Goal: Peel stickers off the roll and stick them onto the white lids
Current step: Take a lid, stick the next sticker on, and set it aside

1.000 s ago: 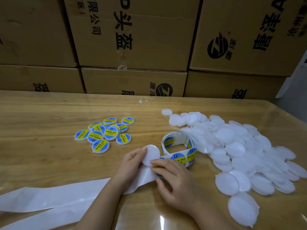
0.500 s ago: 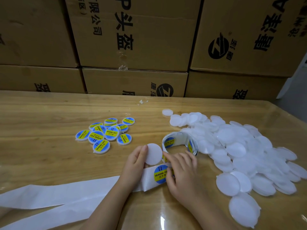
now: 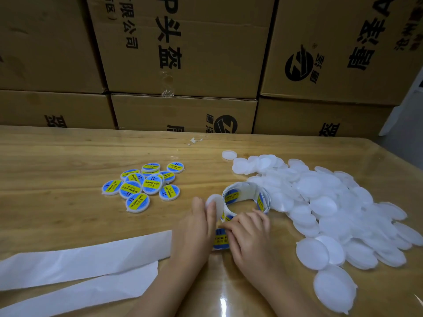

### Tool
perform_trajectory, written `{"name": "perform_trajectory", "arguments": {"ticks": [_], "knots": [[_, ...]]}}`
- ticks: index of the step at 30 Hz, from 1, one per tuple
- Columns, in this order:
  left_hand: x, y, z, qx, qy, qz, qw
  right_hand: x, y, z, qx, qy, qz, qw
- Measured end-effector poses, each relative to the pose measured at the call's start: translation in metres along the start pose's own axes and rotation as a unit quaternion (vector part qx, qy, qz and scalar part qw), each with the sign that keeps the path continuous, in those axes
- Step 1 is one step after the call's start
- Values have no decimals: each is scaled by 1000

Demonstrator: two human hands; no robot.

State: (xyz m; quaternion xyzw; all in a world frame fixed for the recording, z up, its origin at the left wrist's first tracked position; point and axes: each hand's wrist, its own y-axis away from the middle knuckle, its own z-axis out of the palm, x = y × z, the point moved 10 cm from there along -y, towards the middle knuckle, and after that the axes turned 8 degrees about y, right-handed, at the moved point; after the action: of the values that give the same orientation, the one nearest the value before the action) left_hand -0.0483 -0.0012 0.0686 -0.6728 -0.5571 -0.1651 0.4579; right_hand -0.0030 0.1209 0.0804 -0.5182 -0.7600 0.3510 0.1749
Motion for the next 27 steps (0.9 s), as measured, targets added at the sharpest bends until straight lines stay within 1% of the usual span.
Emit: {"name": "perform_trajectory", "arguments": {"ticks": [2, 4, 8, 12, 15, 19, 27], "knots": [[7, 4, 4, -7, -45, 20, 999, 0, 0, -1, -3, -11, 2, 1000], [7, 4, 5, -12, -48, 27, 998, 1, -1, -2, -10, -25, 4, 1000], [-17, -1, 8, -11, 42, -18, 999, 2, -1, -1, -31, -51, 7, 998], [-39, -7, 13, -4, 96, -54, 994, 5, 1, 6, -60, -54, 8, 997], [-47, -7, 23, -30, 138, -71, 987, 6, 1, 8, -68, -52, 9, 996], [-48, -6, 35, -78, 165, -74, 980, 3, 1, 7, -56, -76, 4, 995], [-41, -5, 35, -93, 189, -66, 975, -2, -1, 5, -49, -114, -1, 992]]}}
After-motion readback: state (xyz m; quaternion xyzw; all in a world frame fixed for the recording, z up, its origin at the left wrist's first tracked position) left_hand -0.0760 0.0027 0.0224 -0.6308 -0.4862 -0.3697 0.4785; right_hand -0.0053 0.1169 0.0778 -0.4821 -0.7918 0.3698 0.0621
